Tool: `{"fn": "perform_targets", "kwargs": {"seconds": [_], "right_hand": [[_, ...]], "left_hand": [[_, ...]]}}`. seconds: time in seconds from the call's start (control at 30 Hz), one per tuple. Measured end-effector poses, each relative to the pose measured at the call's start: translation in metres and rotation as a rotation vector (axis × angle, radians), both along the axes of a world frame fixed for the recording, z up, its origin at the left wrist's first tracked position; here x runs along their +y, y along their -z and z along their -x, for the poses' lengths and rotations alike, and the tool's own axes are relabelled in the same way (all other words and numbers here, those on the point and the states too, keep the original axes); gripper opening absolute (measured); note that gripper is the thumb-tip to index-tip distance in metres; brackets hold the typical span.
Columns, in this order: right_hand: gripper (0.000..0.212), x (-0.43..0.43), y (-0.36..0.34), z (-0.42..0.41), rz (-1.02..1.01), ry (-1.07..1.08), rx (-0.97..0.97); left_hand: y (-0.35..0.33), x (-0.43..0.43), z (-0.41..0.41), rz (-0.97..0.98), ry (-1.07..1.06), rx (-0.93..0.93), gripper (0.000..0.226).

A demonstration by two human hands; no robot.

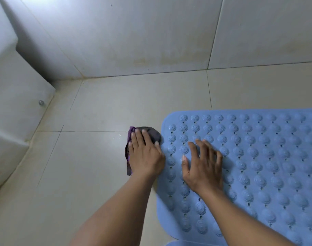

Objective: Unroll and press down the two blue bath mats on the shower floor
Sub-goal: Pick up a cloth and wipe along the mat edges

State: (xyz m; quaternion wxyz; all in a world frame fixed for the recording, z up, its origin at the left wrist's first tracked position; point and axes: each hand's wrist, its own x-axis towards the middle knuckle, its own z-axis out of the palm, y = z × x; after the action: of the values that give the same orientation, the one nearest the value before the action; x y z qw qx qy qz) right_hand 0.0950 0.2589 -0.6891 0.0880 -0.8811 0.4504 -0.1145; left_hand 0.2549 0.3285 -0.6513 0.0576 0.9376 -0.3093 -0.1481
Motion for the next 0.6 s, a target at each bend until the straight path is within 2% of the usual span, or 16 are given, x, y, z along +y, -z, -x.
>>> {"fn": "perform_targets", "kwargs": {"seconds": [0.07, 0.23, 0.4, 0.5, 0.53, 0.6], "right_hand": [[0.052, -0.001, -0.002, -0.001, -0.045, 0.009, -0.019], [0.058, -0.001, -0.008, -0.002, -0.095, 0.029, -0.062], [0.062, -0.002, -0.007, -0.005, -0.12, 0.209, -0.111], [0.064, -0.002, -0.004, -0.004, -0.099, 0.262, -0.13], [0.065, -0.002, -0.003, -0.005, -0.088, 0.261, -0.114], [0.066, 0.0, -0.001, -0.006, -0.074, 0.254, -0.073]], "left_hand": [[0.009, 0.006, 0.018, -0.003, -0.071, 0.096, 0.069], [0.004, 0.011, 0.008, -0.054, -0.052, 0.163, 0.066], [0.0, -0.008, 0.009, -0.138, -0.126, 0.085, 0.064], [0.025, -0.026, -0.011, -0.174, -0.067, 0.024, 0.086], [0.028, -0.037, -0.019, -0.166, -0.056, 0.022, 0.086], [0.017, -0.067, -0.03, -0.11, -0.036, 0.065, 0.069]]}}
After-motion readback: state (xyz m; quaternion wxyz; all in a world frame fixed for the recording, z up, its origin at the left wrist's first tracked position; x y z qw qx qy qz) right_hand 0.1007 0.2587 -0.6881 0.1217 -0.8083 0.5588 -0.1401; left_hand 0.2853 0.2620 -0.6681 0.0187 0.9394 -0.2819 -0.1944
